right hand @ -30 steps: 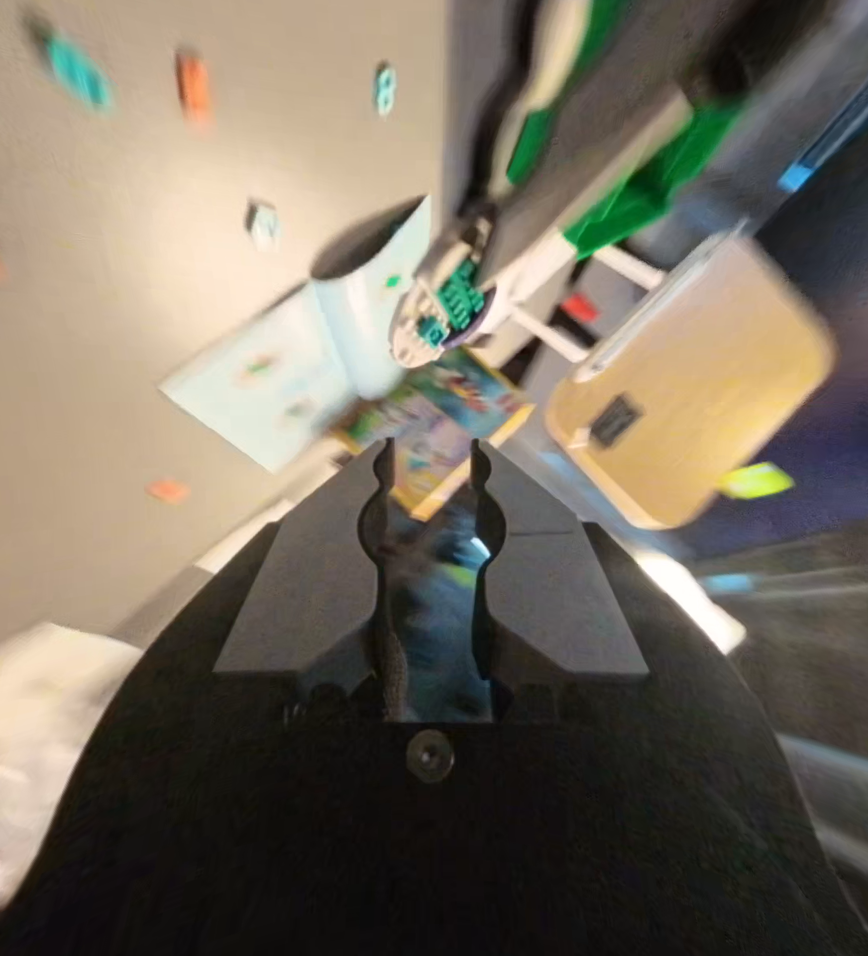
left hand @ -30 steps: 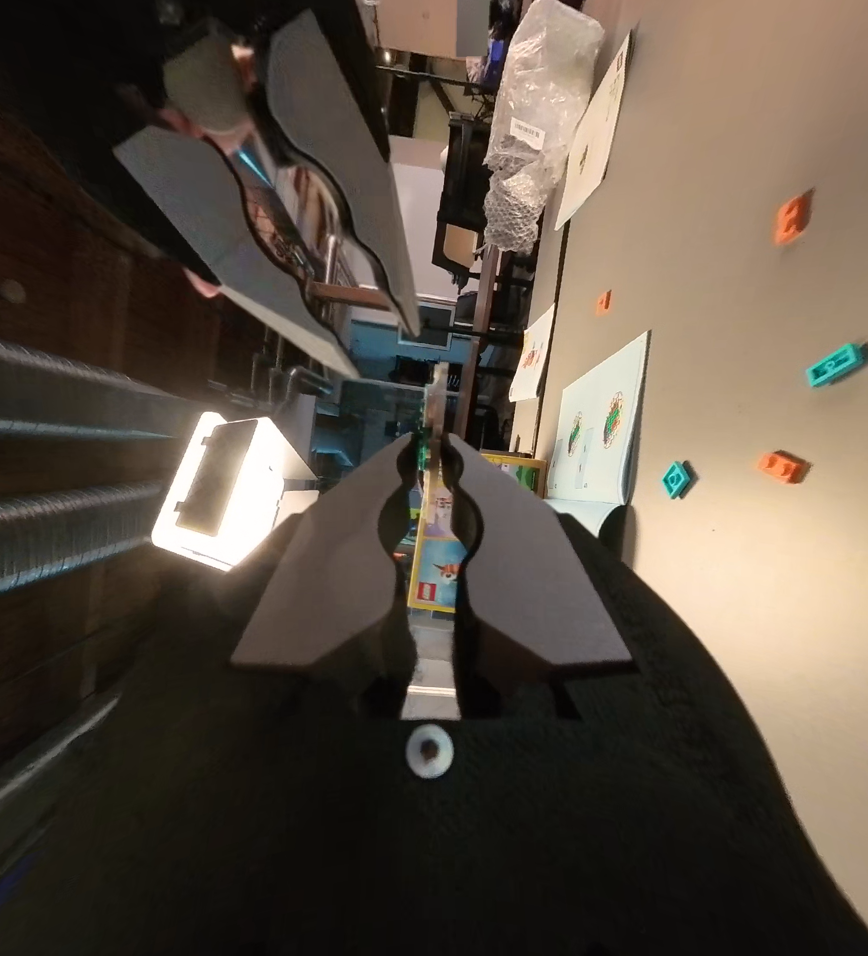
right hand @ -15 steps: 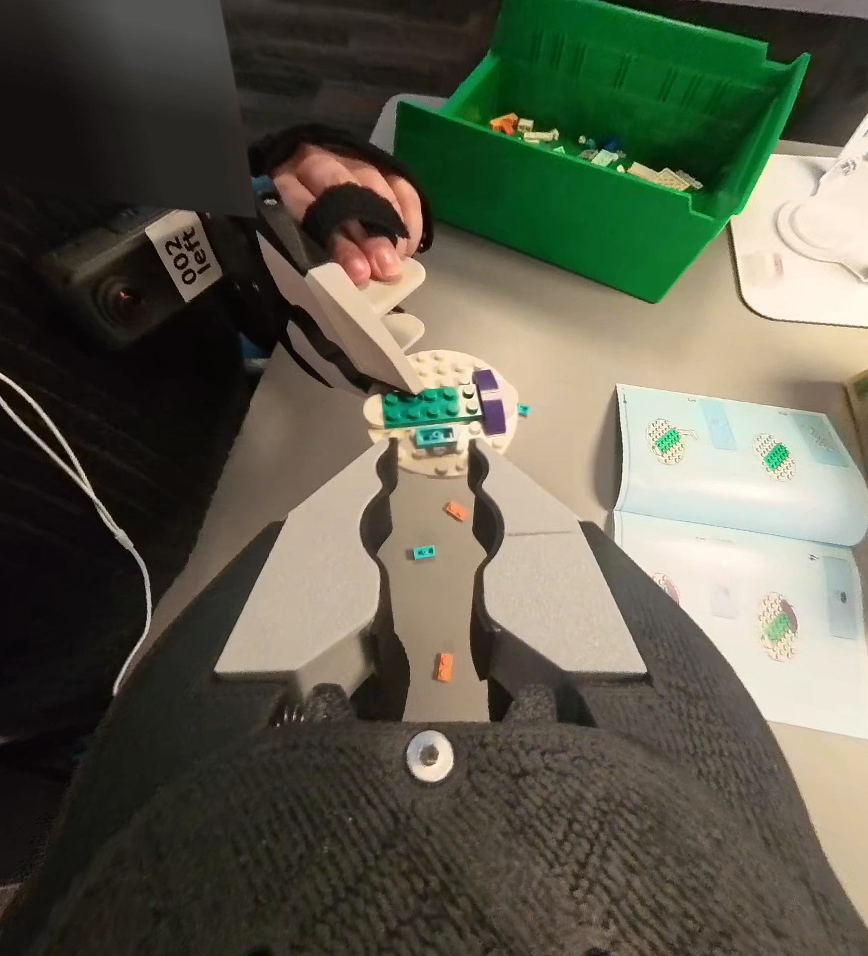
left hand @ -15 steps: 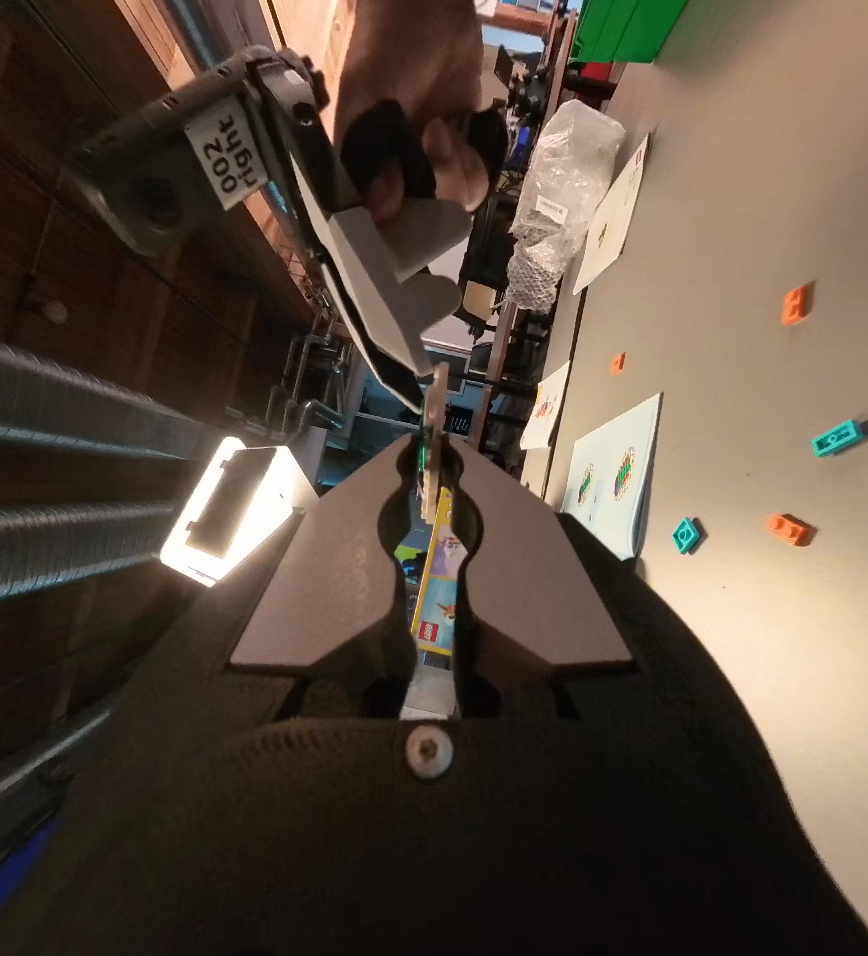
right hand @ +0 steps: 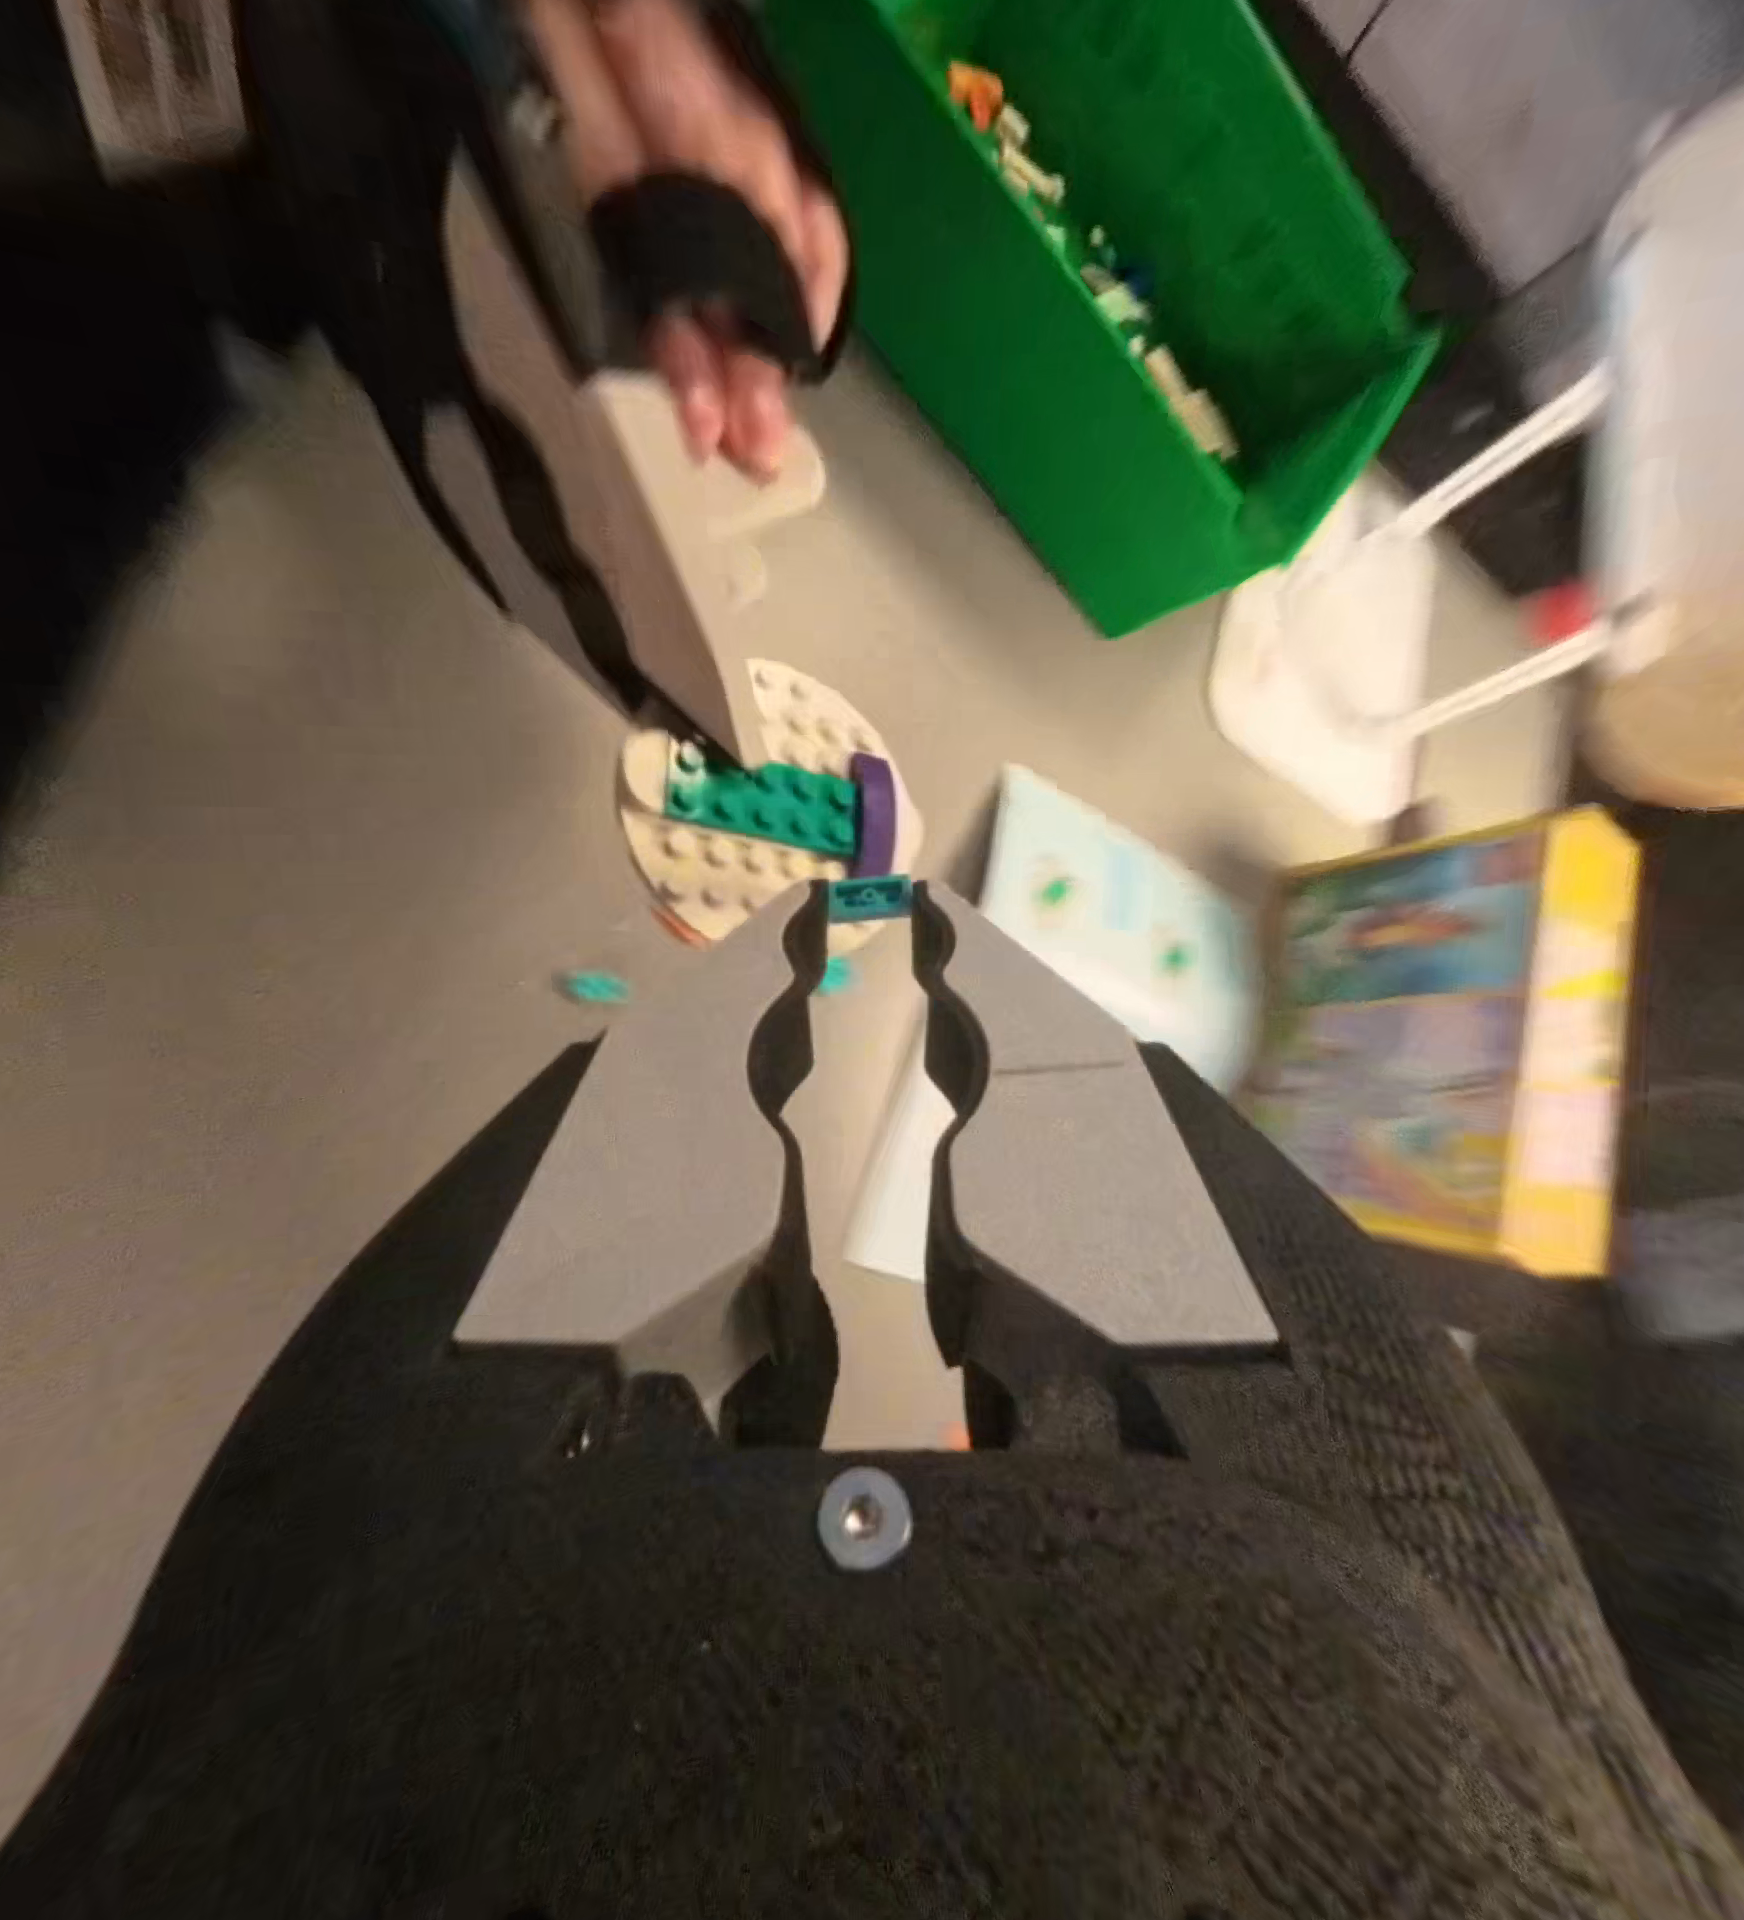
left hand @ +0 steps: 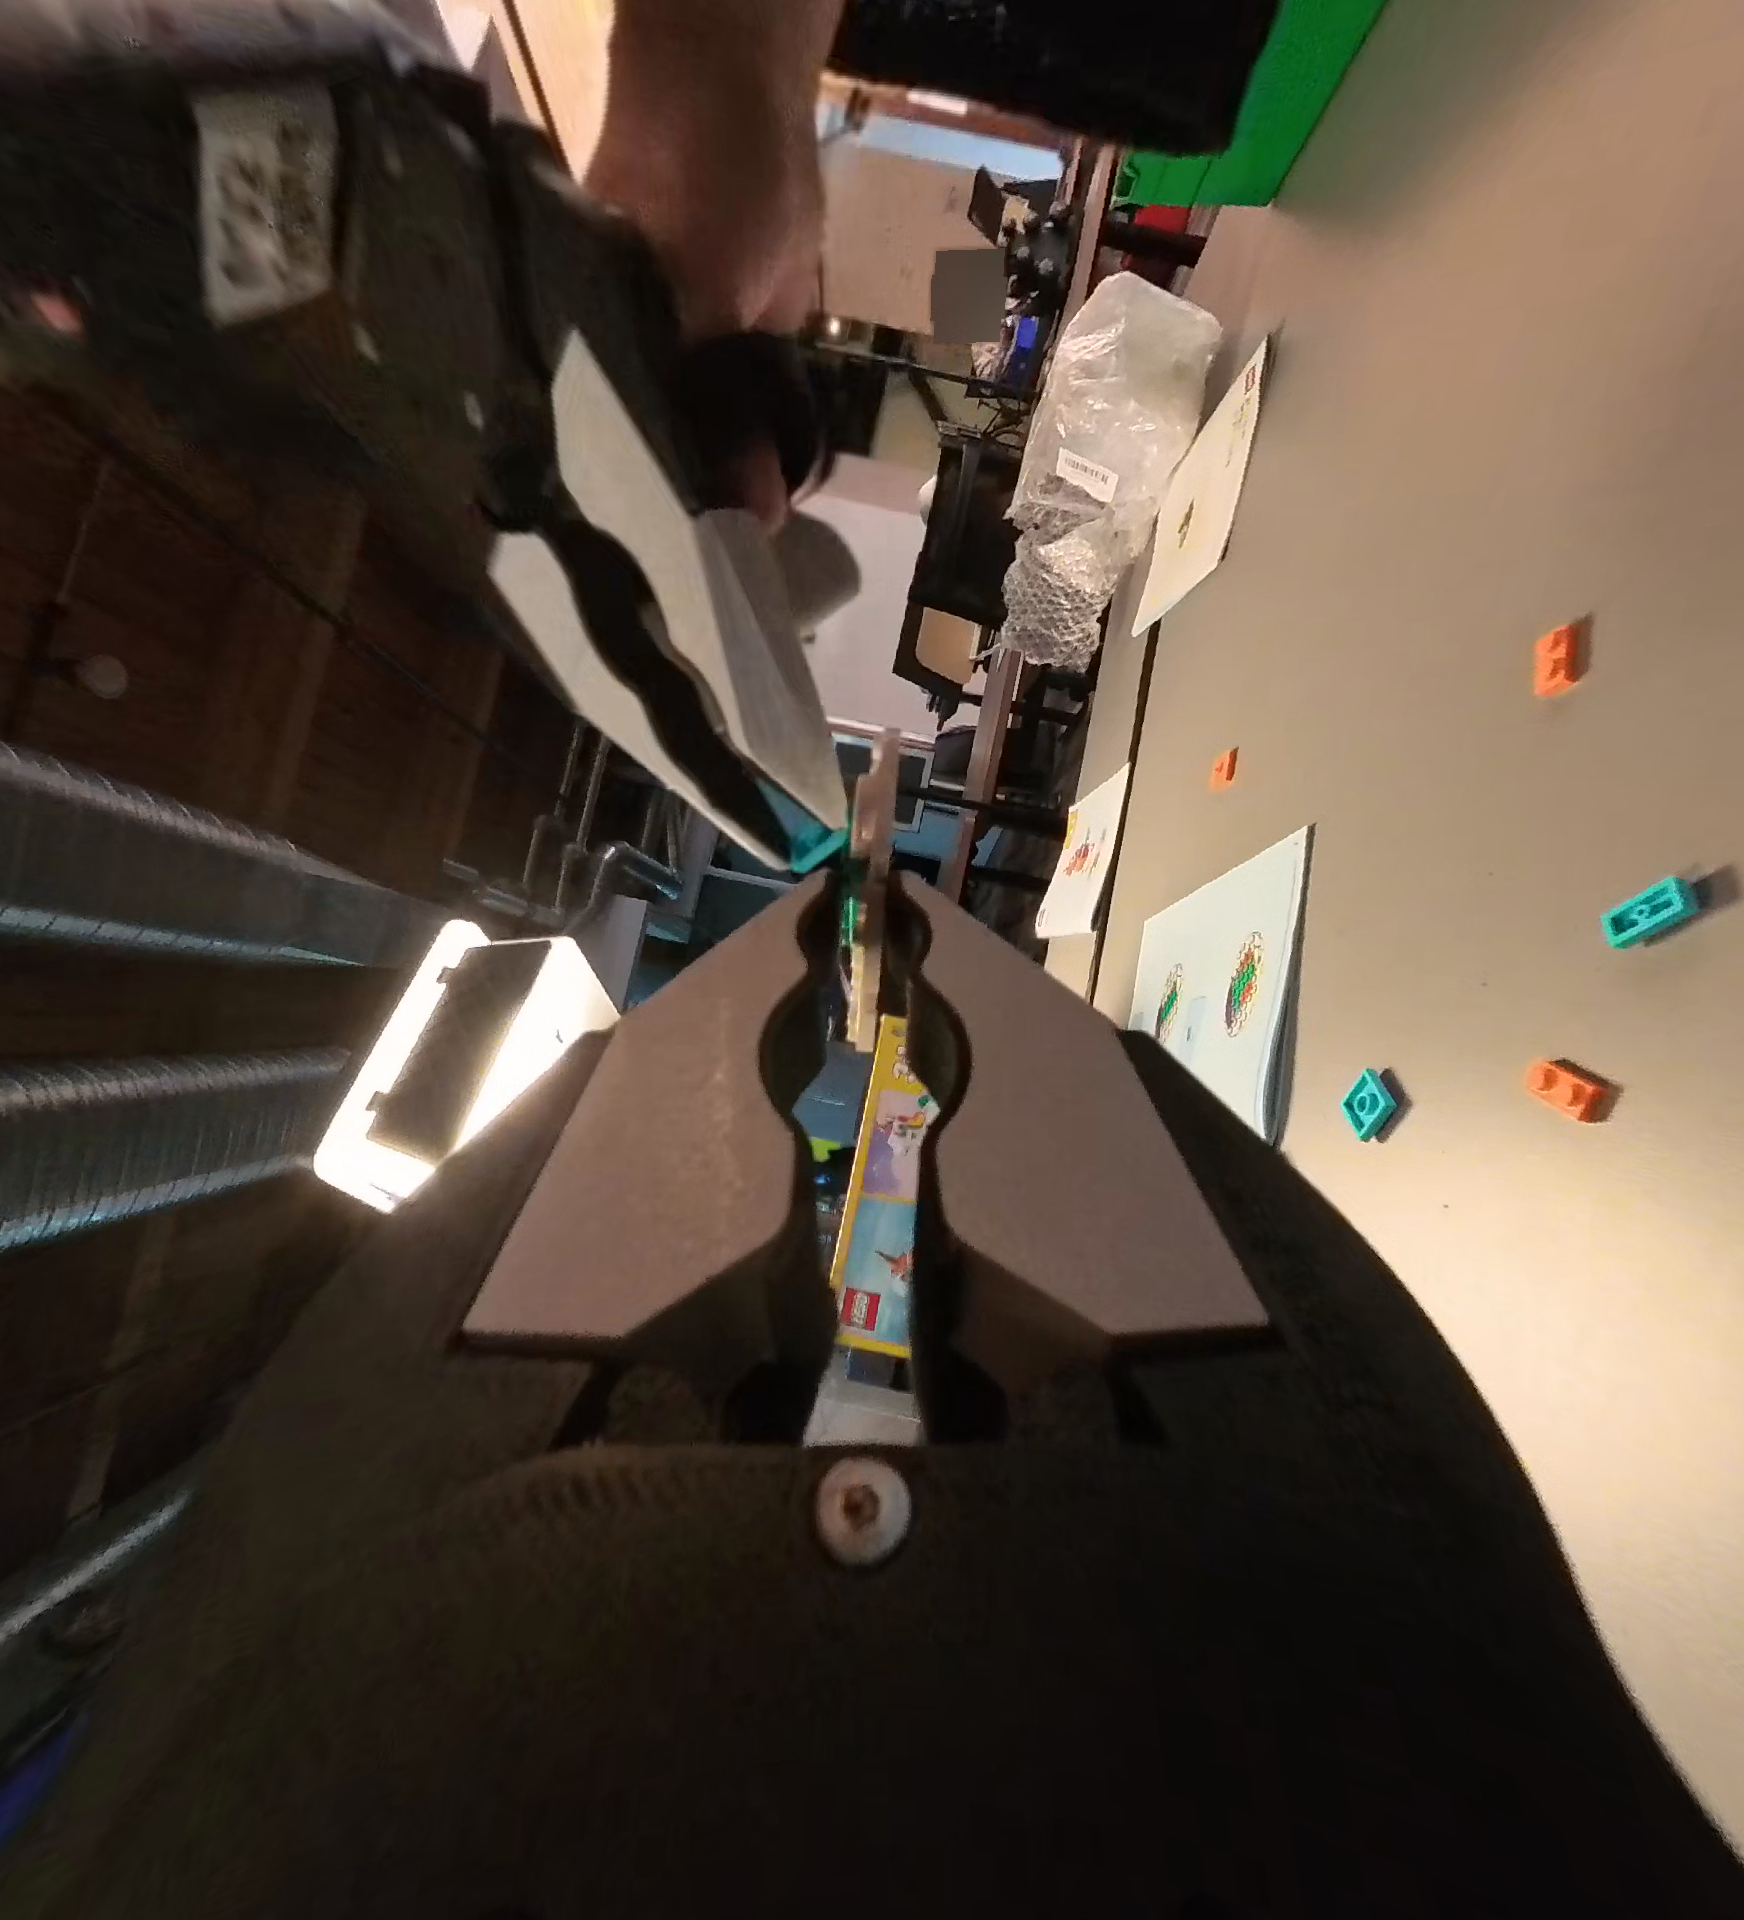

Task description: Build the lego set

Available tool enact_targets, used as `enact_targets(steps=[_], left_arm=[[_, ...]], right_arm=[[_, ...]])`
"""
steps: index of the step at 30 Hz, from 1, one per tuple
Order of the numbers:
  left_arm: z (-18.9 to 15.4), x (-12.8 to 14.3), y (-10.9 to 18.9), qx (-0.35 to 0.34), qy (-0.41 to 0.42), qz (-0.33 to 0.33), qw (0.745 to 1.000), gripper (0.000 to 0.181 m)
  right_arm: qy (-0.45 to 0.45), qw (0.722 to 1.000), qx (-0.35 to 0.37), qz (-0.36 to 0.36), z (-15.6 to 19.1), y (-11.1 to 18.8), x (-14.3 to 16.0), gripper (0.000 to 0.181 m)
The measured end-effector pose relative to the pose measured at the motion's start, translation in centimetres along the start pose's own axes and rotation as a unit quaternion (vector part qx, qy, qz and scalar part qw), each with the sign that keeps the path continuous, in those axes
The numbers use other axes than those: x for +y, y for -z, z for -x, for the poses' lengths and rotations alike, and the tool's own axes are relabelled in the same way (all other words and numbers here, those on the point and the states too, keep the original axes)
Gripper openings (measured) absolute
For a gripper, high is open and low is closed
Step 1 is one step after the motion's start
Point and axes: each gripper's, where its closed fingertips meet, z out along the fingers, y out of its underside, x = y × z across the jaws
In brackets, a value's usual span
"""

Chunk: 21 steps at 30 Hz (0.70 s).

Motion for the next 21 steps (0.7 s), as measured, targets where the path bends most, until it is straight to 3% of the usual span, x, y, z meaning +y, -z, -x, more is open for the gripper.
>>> enact_targets(steps=[2, 3, 6, 9, 12, 16, 21], left_arm=[[-0.1, -0.1, 0.1, 0.003, -0.002, -0.004, 1.000, 0.007], [0.0, -0.2, 0.1, 0.004, -0.002, -0.006, 1.000, 0.007], [-0.1, -0.6, 0.3, 0.012, -0.001, -0.022, 1.000, 0.007], [-0.2, -1.2, 0.7, 0.021, 0.001, -0.040, 0.999, 0.006], [0.0, -1.5, 1.1, 0.023, -0.004, -0.056, 0.998, 0.007], [0.2, -2.3, 1.4, 0.029, -0.010, -0.079, 0.996, 0.007], [0.3, -2.8, 1.3, 0.029, -0.019, -0.089, 0.995, 0.007]], right_arm=[[0.204, 0.975, 0.078, 0.050, -0.2, 0.1, -0.5, 0.015], [0.318, 0.939, 0.110, 0.067, 0.1, 0.2, -1.0, 0.014], [0.577, 0.792, 0.163, 0.116, 1.2, -0.1, -1.7, 0.015], [0.691, 0.695, 0.162, 0.116, 2.6, -0.3, -1.6, 0.015], [0.756, 0.623, 0.163, 0.118, 2.6, 0.3, -1.5, 0.016], [0.804, 0.565, 0.143, 0.120, 2.6, 0.6, -1.1, 0.015], [0.828, 0.537, 0.124, 0.105, 3.2, 0.7, -1.7, 0.015]])
